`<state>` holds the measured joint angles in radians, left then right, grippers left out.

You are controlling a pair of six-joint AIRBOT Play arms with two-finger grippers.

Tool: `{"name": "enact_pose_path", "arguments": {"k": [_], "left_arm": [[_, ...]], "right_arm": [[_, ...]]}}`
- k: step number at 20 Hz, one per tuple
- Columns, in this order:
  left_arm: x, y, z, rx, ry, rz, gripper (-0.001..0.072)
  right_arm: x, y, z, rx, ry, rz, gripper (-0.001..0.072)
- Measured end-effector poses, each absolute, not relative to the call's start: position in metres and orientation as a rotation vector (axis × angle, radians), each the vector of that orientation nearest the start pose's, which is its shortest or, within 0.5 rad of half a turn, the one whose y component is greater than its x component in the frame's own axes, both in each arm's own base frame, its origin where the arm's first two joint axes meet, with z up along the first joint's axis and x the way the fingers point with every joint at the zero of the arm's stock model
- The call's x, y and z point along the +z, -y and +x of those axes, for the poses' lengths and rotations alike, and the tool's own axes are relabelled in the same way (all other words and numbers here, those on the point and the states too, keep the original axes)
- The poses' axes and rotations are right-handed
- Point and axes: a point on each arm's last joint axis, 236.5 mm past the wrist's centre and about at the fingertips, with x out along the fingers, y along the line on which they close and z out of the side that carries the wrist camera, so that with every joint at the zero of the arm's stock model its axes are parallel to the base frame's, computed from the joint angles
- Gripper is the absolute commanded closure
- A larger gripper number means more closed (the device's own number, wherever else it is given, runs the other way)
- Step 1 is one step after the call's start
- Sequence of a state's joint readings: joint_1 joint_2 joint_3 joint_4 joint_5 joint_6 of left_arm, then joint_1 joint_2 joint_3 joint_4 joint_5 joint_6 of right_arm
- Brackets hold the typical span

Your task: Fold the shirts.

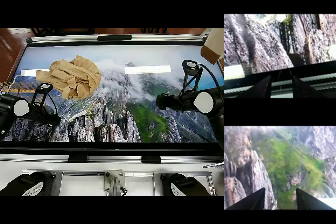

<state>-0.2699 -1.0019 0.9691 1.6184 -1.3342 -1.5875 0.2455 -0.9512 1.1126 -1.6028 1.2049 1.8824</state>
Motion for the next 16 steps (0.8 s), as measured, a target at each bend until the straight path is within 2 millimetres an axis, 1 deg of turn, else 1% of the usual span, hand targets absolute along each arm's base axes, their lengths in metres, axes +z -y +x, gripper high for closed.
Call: {"name": "enact_pose_path", "arguments": {"k": [4, 7, 10, 13, 14, 15, 16], "left_arm": [[0.029, 0.078, 0.297, -0.21, -1.278, 0.175, 0.0372], [0.032, 0.088, 0.307, -0.231, -1.232, 0.142, 0.0372], [0.035, 0.093, 0.314, -0.222, -1.199, 0.095, 0.0371], [0.042, 0.103, 0.332, -0.189, -1.129, -0.024, 0.0368], [0.044, 0.106, 0.339, -0.184, -1.102, -0.05, 0.0332], [0.047, 0.109, 0.348, -0.181, -1.068, -0.077, 0.0211], [0.05, 0.112, 0.358, -0.18, -1.035, -0.099, 0.0048]], "right_arm": [[0.118, -0.082, 0.354, 0.058, -0.955, 0.154, 0.0209], [0.123, -0.084, 0.361, 0.066, -0.92, 0.16, 0.0209], [0.113, -0.086, 0.367, 0.065, -0.937, 0.154, 0.0209], [0.091, -0.095, 0.374, 0.089, -0.991, 0.144, 0.0209], [0.081, -0.1, 0.378, 0.105, -1.012, 0.146, 0.0209], [0.072, -0.106, 0.381, 0.122, -1.031, 0.148, 0.0209], [0.063, -0.112, 0.385, 0.141, -1.046, 0.158, 0.0209]]}}
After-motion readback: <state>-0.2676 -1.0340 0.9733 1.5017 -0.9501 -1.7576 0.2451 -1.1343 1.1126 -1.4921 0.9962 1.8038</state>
